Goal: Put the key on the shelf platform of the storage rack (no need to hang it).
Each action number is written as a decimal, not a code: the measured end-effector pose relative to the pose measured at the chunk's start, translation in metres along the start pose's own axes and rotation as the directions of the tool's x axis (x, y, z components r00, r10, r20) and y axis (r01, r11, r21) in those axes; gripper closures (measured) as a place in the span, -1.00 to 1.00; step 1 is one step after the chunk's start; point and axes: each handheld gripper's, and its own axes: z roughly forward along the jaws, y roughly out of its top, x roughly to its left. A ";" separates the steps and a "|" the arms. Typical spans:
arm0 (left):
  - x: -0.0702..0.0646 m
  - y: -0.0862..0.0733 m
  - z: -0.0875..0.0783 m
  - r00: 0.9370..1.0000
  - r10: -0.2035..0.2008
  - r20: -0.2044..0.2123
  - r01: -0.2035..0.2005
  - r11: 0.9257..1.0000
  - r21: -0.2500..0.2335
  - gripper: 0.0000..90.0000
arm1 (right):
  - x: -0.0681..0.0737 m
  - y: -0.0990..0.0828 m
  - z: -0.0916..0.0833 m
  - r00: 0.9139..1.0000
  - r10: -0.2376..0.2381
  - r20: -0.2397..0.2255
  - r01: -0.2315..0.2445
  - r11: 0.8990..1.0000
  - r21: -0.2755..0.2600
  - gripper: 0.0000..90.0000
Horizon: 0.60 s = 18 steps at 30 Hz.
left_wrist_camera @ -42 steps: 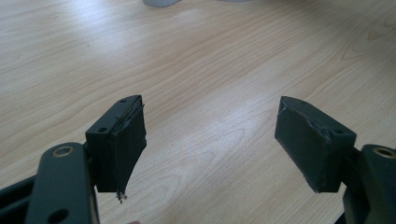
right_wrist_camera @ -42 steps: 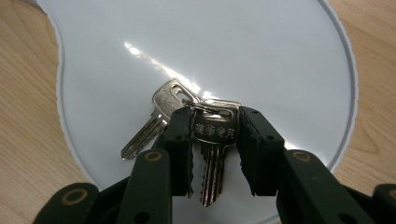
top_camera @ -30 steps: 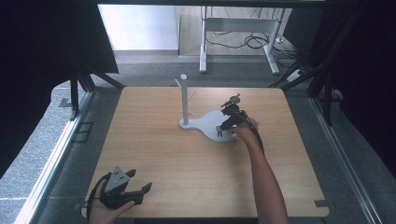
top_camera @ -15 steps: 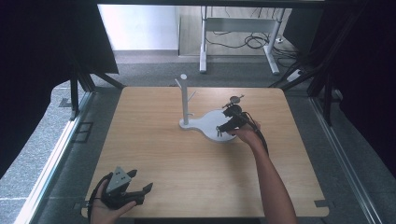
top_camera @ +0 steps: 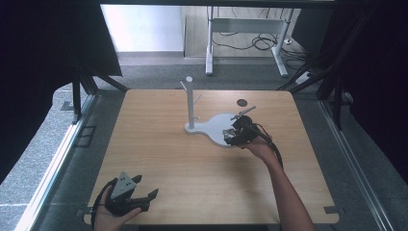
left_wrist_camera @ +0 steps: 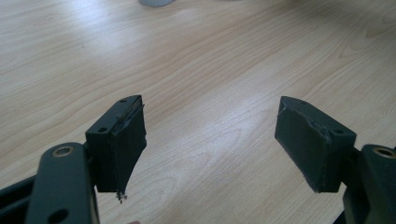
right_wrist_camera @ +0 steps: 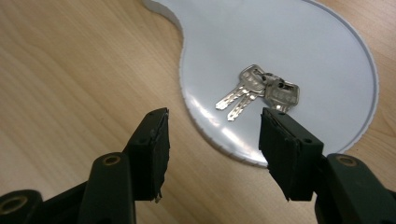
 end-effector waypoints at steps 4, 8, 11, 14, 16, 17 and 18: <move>0.000 0.000 -0.001 1.000 -0.001 -0.001 0.001 1.000 -0.006 -0.45 | 0.005 -0.011 -0.010 1.000 -0.006 -0.004 0.006 1.000 -0.021 -0.02; -0.001 0.001 -0.001 1.000 0.003 -0.002 -0.003 1.000 -0.006 -0.44 | 0.010 -0.027 -0.021 1.000 0.007 -0.011 -0.007 0.999 -0.041 -0.02; -0.002 0.001 0.000 1.000 0.004 -0.001 -0.004 1.000 -0.004 -0.45 | 0.014 -0.040 -0.028 1.000 0.010 -0.008 -0.011 0.998 -0.064 -0.01; -0.003 0.001 0.001 1.000 0.006 -0.002 -0.006 1.000 0.000 -0.45 | 0.019 -0.057 -0.034 1.000 0.013 -0.009 -0.013 0.997 -0.072 -0.01; -0.003 0.001 0.001 1.000 0.006 -0.001 -0.006 1.000 0.000 -0.45 | 0.023 -0.068 -0.036 1.000 0.009 -0.008 -0.009 0.997 -0.075 -0.01; -0.003 0.001 0.001 1.000 0.008 -0.002 -0.008 1.000 0.000 -0.45 | 0.024 -0.074 -0.036 1.000 0.008 -0.010 -0.009 0.997 -0.079 -0.01; -0.003 0.001 0.001 1.000 0.008 -0.001 -0.008 1.000 0.000 -0.45 | 0.025 -0.080 -0.037 1.000 0.005 -0.013 -0.006 0.997 -0.083 -0.01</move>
